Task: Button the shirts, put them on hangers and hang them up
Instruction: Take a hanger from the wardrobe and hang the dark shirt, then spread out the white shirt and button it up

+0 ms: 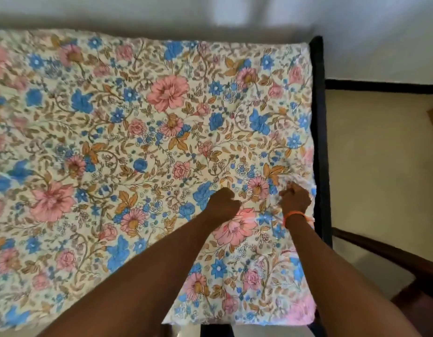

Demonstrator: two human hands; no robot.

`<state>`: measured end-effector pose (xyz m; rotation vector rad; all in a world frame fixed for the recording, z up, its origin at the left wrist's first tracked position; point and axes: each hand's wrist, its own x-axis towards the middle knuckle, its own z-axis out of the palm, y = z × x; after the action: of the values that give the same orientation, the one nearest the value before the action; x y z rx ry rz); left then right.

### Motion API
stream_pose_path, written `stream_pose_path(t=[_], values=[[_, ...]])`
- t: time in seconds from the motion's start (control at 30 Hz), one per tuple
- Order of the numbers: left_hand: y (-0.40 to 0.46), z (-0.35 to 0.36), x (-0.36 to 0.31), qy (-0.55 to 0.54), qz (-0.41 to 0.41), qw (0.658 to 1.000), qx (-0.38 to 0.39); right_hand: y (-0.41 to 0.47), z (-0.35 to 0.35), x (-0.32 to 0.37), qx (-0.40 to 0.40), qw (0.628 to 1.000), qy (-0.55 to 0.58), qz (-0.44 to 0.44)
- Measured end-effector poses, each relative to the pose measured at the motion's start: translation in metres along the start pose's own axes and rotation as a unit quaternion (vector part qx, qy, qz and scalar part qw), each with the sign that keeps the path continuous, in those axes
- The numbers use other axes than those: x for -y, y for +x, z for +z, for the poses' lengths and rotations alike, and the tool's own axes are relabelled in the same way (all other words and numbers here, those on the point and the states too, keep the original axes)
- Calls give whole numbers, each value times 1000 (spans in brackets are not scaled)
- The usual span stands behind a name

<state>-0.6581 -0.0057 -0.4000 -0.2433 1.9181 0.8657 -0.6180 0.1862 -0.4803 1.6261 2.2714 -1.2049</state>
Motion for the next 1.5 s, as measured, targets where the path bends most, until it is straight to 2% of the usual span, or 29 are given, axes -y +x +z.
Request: stream_pose_path(t=[0.17,0.33,0.4,0.5,0.6,0.77,0.9,1.0,1.07,1.17,1.33,1.5], values=[[1,-12,26,4,-34,999,6,-10,13,20,-53,996,-68,-1],[-16,-46,36,-69,-46,996,-37,-49,33,64,-61,994,-90,28],[-29,-65,43,-109,-46,991,-61,-76,50,80,-11,995,-99,-14],[-56,-105,70,-161,-63,979,-106,-130,81,110,105,985,-108,-80],[-87,-155,106,-184,-53,971,-141,-192,115,146,170,969,-103,-145],[-145,-264,200,-247,-75,935,-243,-317,182,208,244,938,-125,-212],[-179,-366,313,-301,-105,892,-321,-426,258,252,308,910,-165,-221],[-189,-450,415,-287,-128,878,-361,-521,344,262,313,893,-151,-286],[-191,-492,479,-267,-149,879,-365,-567,399,257,321,846,-225,-361],[-187,-549,586,-262,-168,887,-342,-648,490,274,351,810,-290,-371],[-155,-602,703,-288,-163,898,-290,-752,624,310,401,787,-262,-389],[-117,-600,771,-251,-188,930,-190,-843,737,356,377,746,-233,-497]])
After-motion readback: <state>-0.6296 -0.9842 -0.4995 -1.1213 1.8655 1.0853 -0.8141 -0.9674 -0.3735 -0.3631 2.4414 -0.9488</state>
